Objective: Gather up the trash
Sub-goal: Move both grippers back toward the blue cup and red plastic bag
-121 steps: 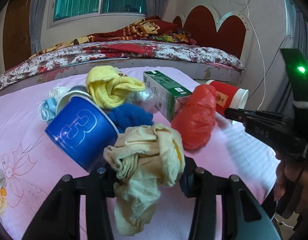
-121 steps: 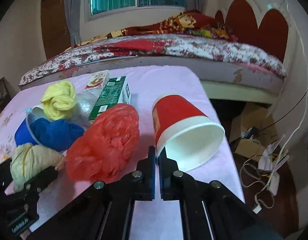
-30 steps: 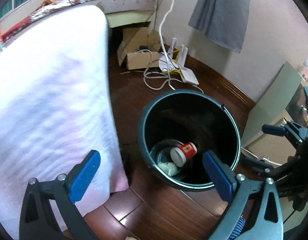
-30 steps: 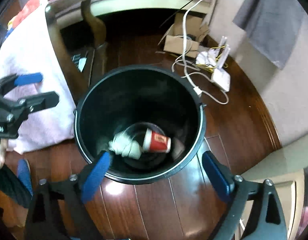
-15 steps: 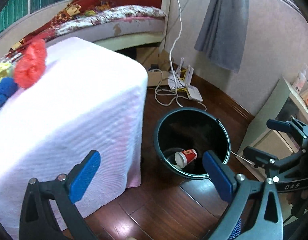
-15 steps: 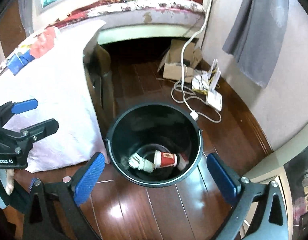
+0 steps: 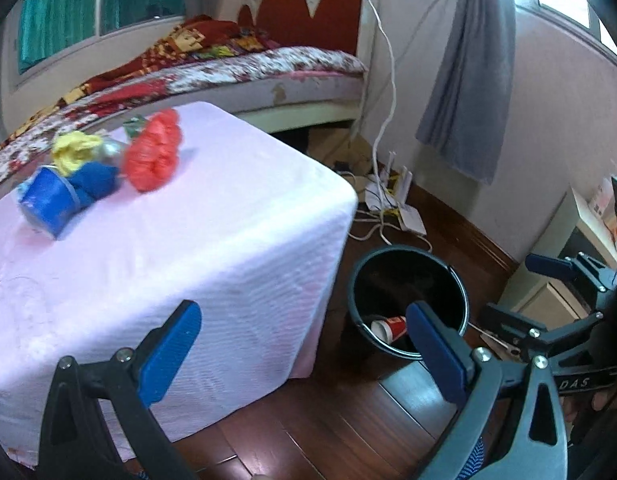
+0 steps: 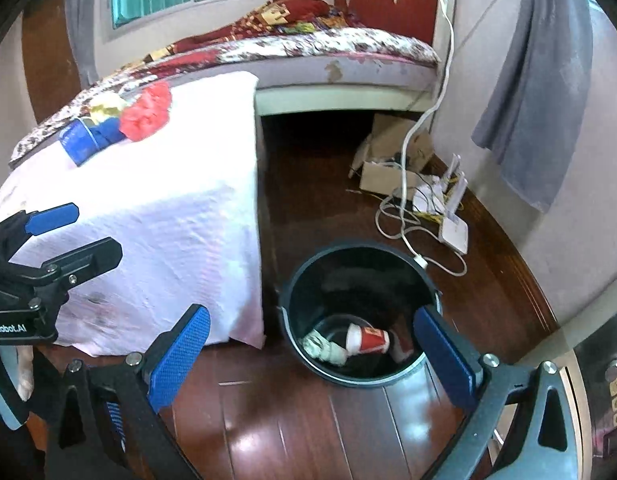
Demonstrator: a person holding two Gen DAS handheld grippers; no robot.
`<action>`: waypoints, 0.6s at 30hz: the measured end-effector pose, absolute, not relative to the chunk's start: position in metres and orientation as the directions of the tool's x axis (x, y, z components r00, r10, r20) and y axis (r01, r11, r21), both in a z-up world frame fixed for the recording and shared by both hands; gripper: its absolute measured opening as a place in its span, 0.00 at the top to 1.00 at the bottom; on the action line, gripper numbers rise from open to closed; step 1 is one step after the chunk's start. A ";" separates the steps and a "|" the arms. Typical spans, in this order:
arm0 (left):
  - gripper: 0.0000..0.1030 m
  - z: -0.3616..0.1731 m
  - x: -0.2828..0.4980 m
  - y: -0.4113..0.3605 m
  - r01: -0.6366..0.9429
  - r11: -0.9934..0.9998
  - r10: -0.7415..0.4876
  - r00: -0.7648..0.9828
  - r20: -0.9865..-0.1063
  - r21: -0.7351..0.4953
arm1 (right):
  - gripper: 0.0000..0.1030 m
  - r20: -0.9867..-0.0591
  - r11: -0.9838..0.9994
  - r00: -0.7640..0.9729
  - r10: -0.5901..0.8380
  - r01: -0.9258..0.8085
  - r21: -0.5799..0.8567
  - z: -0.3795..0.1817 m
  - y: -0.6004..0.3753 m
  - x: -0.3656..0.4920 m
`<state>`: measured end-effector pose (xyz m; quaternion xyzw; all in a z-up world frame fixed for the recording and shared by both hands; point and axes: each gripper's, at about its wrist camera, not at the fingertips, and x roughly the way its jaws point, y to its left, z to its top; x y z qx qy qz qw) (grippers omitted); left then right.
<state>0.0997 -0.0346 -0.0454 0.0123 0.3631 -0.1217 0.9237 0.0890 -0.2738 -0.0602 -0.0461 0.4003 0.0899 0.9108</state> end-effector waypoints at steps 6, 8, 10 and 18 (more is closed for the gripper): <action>0.00 -0.029 0.087 -0.001 0.166 0.986 -0.148 0.756 -0.637 -0.032 | 0.00 -0.697 0.974 0.696 0.171 -0.227 0.013 -0.042 -0.244 0.095; 0.00 -0.024 0.087 0.016 0.136 0.990 -0.126 0.770 -0.626 -0.033 | 0.00 -0.682 0.969 0.706 0.191 -0.246 0.017 -0.036 -0.229 0.099; 0.01 -0.021 0.086 0.033 0.102 0.994 -0.100 0.783 -0.614 -0.031 | 0.00 -0.666 0.966 0.719 0.199 -0.259 0.008 -0.030 -0.212 0.102; 0.01 -0.017 0.094 0.114 -0.050 0.998 0.013 0.808 -0.589 -0.046 | 0.00 -0.661 0.951 0.717 0.222 -0.310 -0.016 -0.024 -0.149 0.127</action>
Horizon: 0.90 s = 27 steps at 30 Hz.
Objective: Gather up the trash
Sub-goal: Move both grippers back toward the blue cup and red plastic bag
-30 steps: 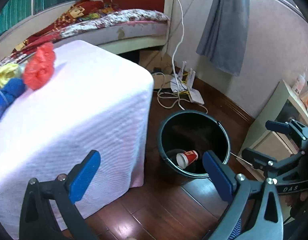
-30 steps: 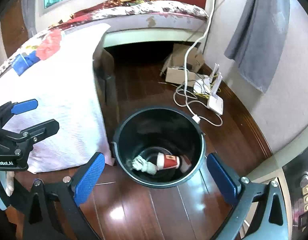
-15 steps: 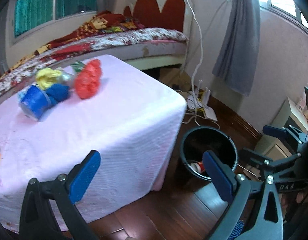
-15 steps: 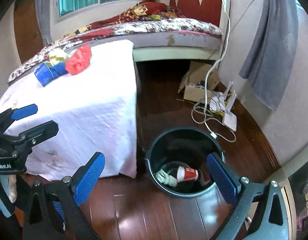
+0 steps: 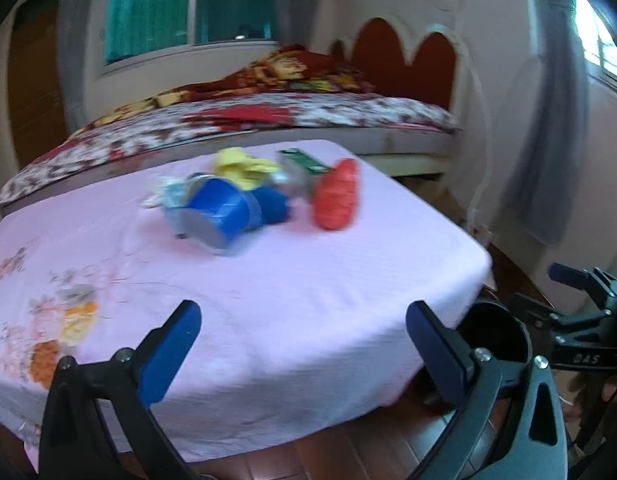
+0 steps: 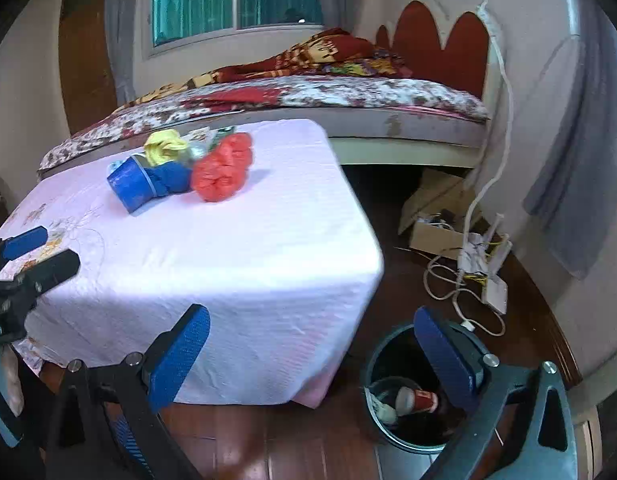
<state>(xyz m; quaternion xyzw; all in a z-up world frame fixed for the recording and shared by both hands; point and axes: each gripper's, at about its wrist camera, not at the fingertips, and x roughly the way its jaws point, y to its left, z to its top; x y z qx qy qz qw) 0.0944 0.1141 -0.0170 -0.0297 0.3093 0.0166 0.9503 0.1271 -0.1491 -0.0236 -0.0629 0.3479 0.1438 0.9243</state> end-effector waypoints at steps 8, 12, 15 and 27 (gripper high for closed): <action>0.01 -0.027 0.117 0.170 -0.155 0.988 0.109 0.799 -0.592 -0.027 | 0.00 -0.645 0.938 0.724 0.243 -0.345 -0.035 -0.018 -0.101 0.153; 0.01 -0.031 0.136 0.188 -0.171 0.984 0.114 0.789 -0.604 -0.037 | 0.00 -0.644 0.939 0.724 0.246 -0.343 -0.028 -0.018 -0.083 0.169; 0.01 -0.031 0.149 0.192 -0.179 0.983 0.114 0.788 -0.605 -0.048 | 0.00 -0.652 0.936 0.717 0.246 -0.350 -0.032 -0.022 -0.073 0.181; 0.01 -0.037 0.207 0.183 -0.264 0.961 0.163 0.772 -0.614 -0.078 | 0.00 -0.675 0.935 0.699 0.238 -0.352 -0.035 -0.041 -0.057 0.244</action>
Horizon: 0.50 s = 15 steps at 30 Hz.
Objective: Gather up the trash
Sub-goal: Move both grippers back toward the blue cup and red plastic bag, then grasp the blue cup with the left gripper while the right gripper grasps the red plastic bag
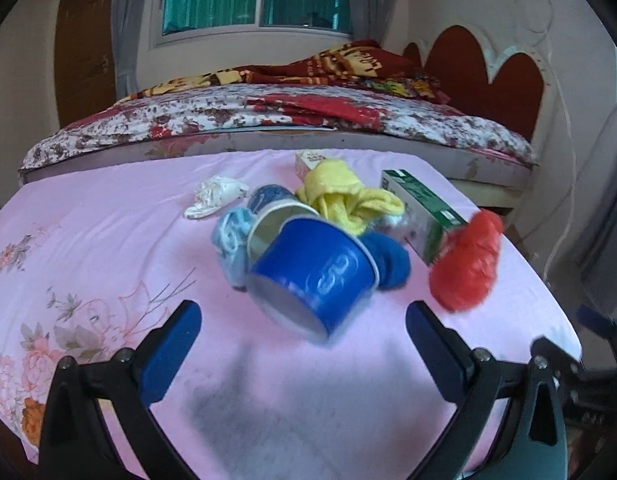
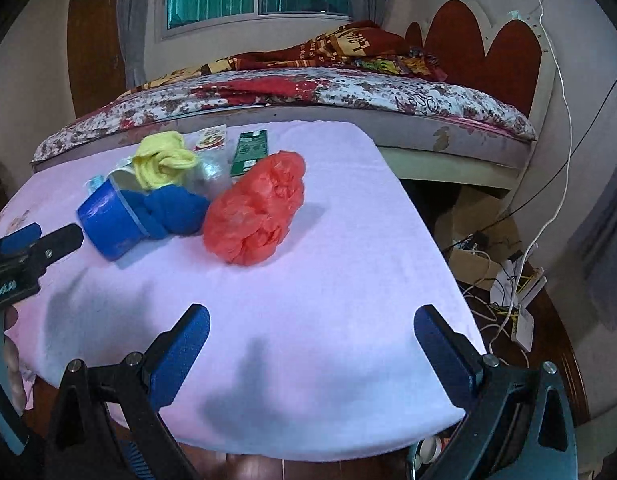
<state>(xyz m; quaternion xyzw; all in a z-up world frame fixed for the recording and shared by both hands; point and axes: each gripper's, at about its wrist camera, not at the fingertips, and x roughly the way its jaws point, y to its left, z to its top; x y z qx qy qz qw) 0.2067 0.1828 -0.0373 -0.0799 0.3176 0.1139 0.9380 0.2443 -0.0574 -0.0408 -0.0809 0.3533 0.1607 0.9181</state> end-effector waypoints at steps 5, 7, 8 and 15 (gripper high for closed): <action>0.01 -0.047 0.234 0.177 -0.331 0.940 0.206 0.745 -0.634 -0.083 | 0.00 -0.683 0.940 0.690 0.240 -0.340 -0.013 -0.048 -0.062 0.258; 0.01 -0.050 0.248 0.176 -0.344 0.935 0.207 0.734 -0.647 -0.091 | 0.00 -0.689 0.941 0.684 0.238 -0.338 -0.010 -0.052 -0.063 0.263; 0.01 -0.051 0.250 0.176 -0.347 0.934 0.213 0.730 -0.650 -0.083 | 0.00 -0.691 0.940 0.683 0.237 -0.340 -0.013 -0.053 -0.063 0.264; 0.03 -0.060 0.233 0.202 -0.360 0.932 0.231 0.691 -0.684 -0.049 | 0.00 -0.690 0.941 0.679 0.251 -0.337 0.011 -0.053 -0.064 0.273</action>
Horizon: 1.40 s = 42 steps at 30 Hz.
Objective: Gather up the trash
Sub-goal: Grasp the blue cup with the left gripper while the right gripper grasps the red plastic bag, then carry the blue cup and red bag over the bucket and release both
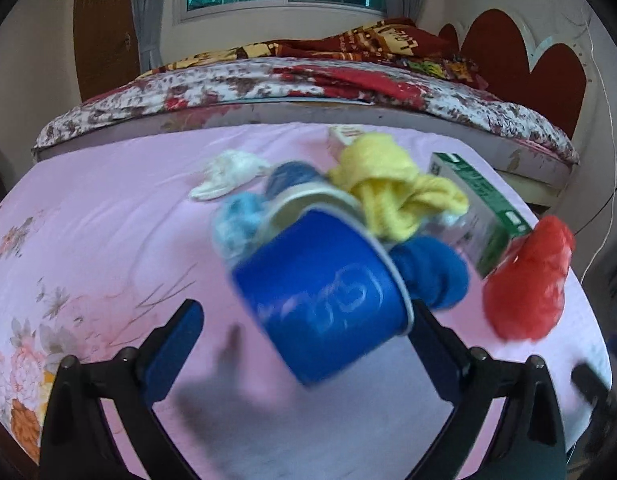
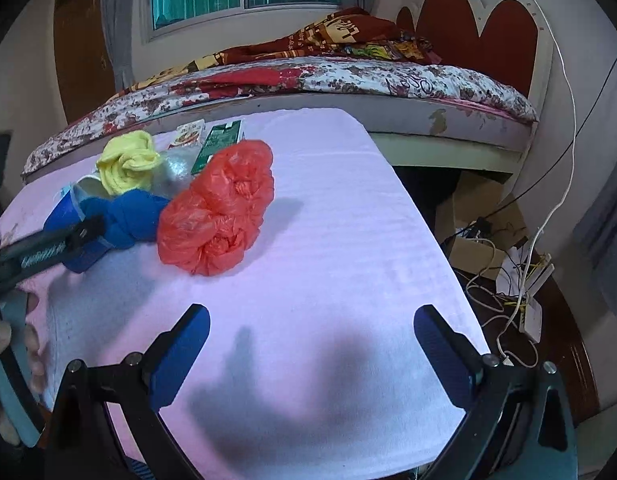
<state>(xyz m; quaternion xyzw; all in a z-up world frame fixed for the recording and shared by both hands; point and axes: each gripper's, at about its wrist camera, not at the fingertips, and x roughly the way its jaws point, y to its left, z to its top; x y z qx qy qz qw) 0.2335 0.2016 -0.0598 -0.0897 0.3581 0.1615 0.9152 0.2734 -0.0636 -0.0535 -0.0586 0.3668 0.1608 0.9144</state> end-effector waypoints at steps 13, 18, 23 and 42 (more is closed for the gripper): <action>0.15 -0.057 0.217 0.214 -0.265 0.962 0.153 0.733 -0.663 -0.071 | 0.00 -0.667 0.934 0.687 0.289 -0.356 0.038 -0.044 -0.025 0.281; 0.29 -0.064 0.221 0.217 -0.244 0.963 0.104 0.729 -0.676 -0.116 | 0.00 -0.665 0.931 0.684 0.301 -0.360 0.051 -0.044 -0.007 0.296; 0.47 -0.068 0.221 0.219 -0.224 0.963 0.065 0.729 -0.681 -0.148 | 0.01 -0.702 0.940 0.660 0.267 -0.339 0.039 -0.052 0.008 0.320; 0.48 -0.048 0.173 0.216 -0.209 0.972 0.098 0.776 -0.623 -0.106 | 0.74 -0.689 0.906 0.647 0.326 -0.422 0.033 -0.049 -0.004 0.284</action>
